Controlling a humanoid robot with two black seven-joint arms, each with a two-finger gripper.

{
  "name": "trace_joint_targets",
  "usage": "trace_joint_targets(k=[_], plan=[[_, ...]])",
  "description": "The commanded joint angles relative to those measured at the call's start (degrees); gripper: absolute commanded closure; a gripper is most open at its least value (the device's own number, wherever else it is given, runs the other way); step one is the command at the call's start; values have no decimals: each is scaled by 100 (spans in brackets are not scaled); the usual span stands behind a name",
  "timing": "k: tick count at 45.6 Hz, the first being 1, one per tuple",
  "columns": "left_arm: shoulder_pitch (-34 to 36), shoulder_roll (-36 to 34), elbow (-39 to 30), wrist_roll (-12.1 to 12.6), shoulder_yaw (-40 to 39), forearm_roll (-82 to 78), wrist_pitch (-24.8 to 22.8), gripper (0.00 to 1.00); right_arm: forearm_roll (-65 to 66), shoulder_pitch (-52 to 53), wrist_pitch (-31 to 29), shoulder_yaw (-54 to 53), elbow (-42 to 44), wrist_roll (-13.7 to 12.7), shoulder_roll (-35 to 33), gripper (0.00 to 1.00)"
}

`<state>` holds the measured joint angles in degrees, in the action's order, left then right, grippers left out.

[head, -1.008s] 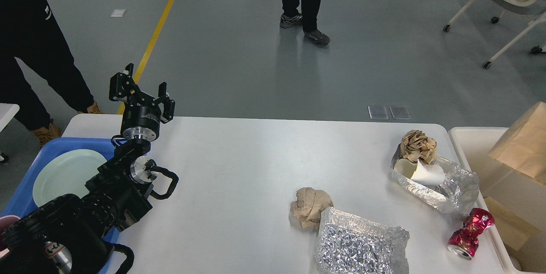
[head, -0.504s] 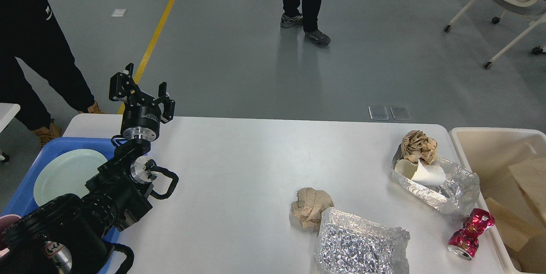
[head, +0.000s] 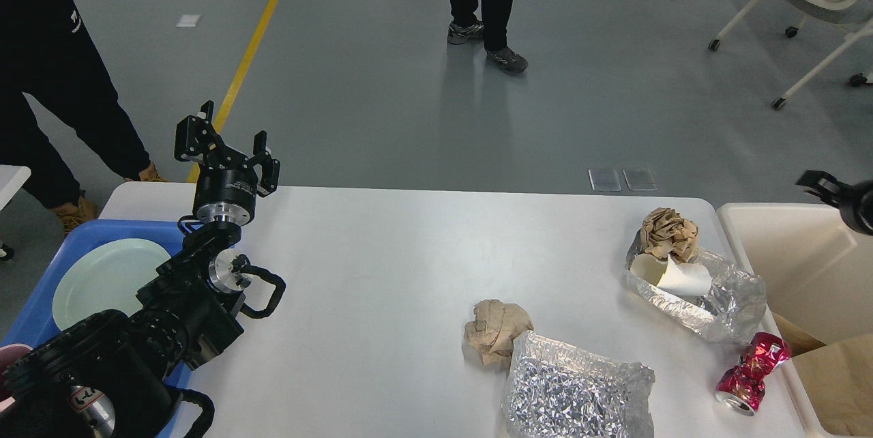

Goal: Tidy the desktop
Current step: 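Open the right gripper to drop the bag into the bin, then bring the right gripper back over the table near the bin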

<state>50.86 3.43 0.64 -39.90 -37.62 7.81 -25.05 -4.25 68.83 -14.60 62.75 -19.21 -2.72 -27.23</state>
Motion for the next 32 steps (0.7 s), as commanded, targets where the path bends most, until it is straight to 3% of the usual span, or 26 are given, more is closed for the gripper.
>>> trace_joint_targets(k=[1, 5, 10, 16, 32], plan=[[3, 0, -2, 0, 0, 1, 0, 4, -6, 1192, -455, 580, -942, 0, 376, 0], [3, 0, 7, 0, 0, 1, -8, 4, -6, 2036, -1044, 695, -1742, 0, 517, 0], [-6, 0, 7, 0, 0, 1, 0, 4, -6, 3073, -2466, 748, -2657, 0, 640, 0], [-6, 0, 7, 0, 0, 1, 0, 4, -6, 3909, -4040, 748, -3062, 0, 930, 0], [3, 0, -2, 0, 0, 1, 0, 4, -6, 6115, -4040, 836, -4143, 0, 974, 0]])
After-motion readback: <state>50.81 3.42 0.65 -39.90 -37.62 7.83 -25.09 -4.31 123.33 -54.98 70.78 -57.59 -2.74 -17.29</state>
